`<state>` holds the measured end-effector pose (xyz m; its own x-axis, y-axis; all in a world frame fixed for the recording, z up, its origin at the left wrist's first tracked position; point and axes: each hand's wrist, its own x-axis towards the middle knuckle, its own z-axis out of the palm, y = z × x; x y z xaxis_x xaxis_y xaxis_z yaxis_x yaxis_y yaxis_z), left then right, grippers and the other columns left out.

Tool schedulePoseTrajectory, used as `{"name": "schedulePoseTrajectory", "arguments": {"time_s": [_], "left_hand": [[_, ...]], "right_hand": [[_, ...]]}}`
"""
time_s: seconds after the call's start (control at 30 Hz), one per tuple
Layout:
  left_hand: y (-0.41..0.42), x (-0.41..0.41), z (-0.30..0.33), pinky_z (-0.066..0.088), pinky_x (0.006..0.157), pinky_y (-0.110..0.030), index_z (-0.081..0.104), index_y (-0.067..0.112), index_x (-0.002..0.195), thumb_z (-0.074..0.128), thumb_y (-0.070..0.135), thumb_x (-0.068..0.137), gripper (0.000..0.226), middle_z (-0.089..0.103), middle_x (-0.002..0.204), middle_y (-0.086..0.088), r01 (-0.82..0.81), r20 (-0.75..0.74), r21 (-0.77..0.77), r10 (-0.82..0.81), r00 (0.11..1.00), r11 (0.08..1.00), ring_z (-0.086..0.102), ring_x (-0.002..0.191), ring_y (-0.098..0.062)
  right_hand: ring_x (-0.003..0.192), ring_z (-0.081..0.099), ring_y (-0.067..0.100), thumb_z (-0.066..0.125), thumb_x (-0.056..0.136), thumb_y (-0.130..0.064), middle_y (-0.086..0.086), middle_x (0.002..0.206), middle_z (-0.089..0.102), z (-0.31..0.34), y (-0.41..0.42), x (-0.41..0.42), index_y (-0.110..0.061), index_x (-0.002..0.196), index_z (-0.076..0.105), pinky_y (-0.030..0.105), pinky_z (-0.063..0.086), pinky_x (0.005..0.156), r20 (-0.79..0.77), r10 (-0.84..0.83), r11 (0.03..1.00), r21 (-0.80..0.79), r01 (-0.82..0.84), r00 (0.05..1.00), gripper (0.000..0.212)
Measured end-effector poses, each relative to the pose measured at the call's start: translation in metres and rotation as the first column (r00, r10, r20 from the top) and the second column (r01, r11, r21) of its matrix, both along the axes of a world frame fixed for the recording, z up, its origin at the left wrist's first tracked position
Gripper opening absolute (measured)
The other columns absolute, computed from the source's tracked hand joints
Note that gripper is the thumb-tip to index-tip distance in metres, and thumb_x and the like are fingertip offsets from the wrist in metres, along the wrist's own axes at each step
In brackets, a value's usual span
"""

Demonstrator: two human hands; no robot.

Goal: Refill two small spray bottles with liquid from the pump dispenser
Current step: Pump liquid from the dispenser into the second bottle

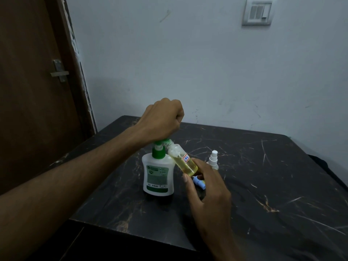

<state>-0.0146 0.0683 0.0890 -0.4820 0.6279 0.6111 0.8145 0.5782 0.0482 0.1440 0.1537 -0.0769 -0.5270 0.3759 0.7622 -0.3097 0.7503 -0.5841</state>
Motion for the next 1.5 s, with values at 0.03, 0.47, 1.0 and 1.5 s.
{"name": "schedulePoseTrajectory", "arguments": {"time_s": [0.03,0.47,1.0,1.5], "left_hand": [[0.0003,-0.0002,0.0012,0.032,0.053,-0.025,0.038,0.02,0.048,0.05,-0.007,0.072,0.038,0.039,0.048,0.007,0.0,-0.007,0.003,0.0,1.0,1.0,0.039,0.048,-0.01],[-0.0009,-0.0019,0.0015,0.047,0.056,-0.032,0.045,0.019,0.05,0.051,-0.006,0.073,0.035,0.045,0.05,0.007,0.009,0.005,-0.026,-0.008,1.0,1.0,0.046,0.05,-0.011],[0.0005,-0.0019,0.0008,0.047,0.055,-0.033,0.043,0.019,0.049,0.049,-0.005,0.072,0.034,0.044,0.05,0.005,-0.003,0.018,-0.029,0.004,1.0,1.0,0.046,0.051,-0.014],[-0.0018,-0.0014,-0.0026,0.037,0.057,-0.03,0.038,0.023,0.051,0.05,-0.005,0.078,0.041,0.04,0.052,0.009,-0.003,0.002,-0.03,0.003,1.0,1.0,0.04,0.051,-0.01]], "right_hand": [[0.112,0.063,0.004,0.06,0.098,-0.037,-0.008,0.12,0.068,-0.0002,0.0,-0.0001,-0.016,0.134,0.065,0.028,0.055,0.094,-0.001,0.002,1.0,0.002,-0.002,1.0,0.042],[0.111,0.063,0.005,0.062,0.098,-0.035,-0.008,0.119,0.068,0.001,-0.0004,0.0014,-0.016,0.134,0.066,0.027,0.054,0.094,-0.011,-0.004,1.0,0.004,0.004,1.0,0.04],[0.108,0.063,0.002,0.061,0.098,-0.037,-0.009,0.117,0.067,0.0012,-0.0006,0.0017,-0.017,0.133,0.065,0.018,0.051,0.093,0.025,-0.016,1.0,0.0,0.016,1.0,0.041],[0.109,0.063,0.002,0.058,0.098,-0.039,-0.008,0.118,0.068,0.0021,-0.0017,0.003,-0.016,0.133,0.066,0.014,0.049,0.094,0.004,-0.023,1.0,-0.003,0.023,1.0,0.043]]}}
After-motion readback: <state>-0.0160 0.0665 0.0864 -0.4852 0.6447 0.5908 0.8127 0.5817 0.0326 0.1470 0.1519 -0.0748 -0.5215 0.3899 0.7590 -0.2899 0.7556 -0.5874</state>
